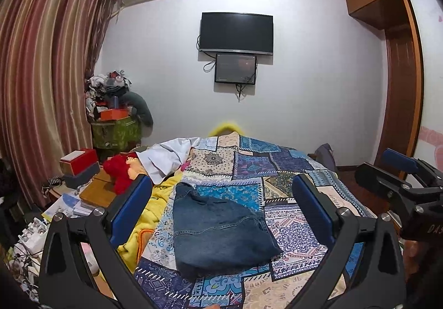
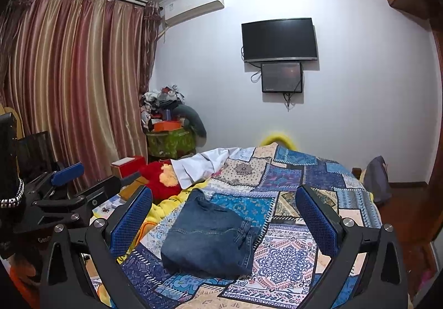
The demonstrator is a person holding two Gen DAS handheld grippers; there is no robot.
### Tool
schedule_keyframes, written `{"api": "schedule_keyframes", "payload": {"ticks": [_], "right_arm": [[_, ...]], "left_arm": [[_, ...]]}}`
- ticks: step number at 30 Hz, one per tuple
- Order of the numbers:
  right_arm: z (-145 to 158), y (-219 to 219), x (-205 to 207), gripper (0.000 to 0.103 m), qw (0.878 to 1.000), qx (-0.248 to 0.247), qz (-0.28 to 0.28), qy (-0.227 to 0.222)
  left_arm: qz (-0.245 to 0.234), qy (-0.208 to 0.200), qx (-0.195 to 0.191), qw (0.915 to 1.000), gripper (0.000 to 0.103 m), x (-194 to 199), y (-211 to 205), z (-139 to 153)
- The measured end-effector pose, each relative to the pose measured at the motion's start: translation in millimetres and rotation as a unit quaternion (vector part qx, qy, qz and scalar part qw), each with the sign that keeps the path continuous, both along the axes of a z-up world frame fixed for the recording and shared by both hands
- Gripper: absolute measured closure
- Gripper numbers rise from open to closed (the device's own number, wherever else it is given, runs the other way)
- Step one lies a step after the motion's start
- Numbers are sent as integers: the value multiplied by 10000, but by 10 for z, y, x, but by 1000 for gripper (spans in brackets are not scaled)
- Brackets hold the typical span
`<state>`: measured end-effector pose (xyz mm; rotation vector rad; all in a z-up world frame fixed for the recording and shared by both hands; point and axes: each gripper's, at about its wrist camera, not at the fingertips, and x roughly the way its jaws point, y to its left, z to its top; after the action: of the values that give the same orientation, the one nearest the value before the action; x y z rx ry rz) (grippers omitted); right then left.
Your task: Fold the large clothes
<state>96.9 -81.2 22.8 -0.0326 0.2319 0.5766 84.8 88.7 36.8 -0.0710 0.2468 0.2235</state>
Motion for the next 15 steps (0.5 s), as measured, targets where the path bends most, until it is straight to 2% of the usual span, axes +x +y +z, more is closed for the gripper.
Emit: {"api": "schedule_keyframes", "payload": {"ticks": [15], "right_arm": [[-8, -38, 25, 0, 9999, 67, -45, 97]], "left_arm": [[-60, 1, -3, 10000, 1, -2, -59, 28]]}}
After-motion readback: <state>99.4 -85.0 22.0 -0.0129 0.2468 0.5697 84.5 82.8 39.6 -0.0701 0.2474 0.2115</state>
